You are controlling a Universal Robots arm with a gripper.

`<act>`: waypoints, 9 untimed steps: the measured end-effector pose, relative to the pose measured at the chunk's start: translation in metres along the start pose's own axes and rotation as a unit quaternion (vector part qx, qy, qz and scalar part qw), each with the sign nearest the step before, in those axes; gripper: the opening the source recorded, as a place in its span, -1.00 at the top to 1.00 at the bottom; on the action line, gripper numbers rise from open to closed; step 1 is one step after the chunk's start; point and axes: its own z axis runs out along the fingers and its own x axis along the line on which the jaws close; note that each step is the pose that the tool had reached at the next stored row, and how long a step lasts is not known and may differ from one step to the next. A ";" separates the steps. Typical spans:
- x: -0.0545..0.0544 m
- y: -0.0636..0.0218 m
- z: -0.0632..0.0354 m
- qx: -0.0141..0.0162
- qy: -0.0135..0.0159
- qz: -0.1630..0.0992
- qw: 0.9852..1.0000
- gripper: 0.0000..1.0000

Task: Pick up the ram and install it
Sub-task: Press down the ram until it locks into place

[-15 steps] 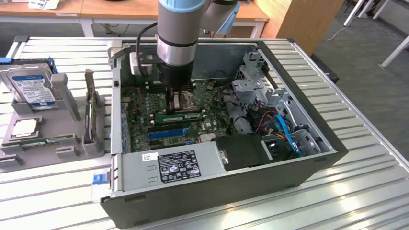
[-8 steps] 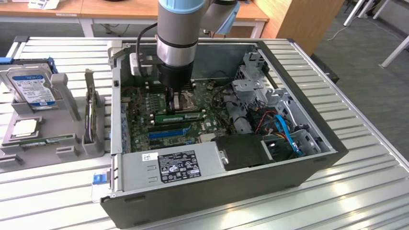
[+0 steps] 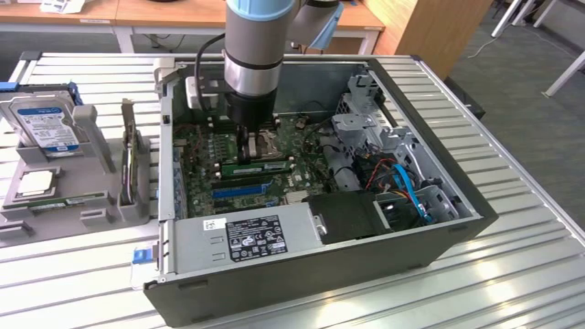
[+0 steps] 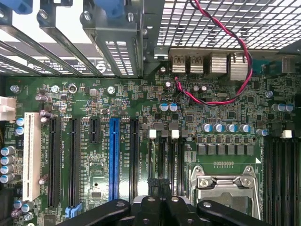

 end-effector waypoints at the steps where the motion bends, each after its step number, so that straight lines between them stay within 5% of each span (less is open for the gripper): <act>1: 0.000 0.0000 0.0002 0.000 0.000 0.000 1.000 0.80; 9: 0.000 0.0000 0.0007 0.000 0.000 0.000 1.000 0.80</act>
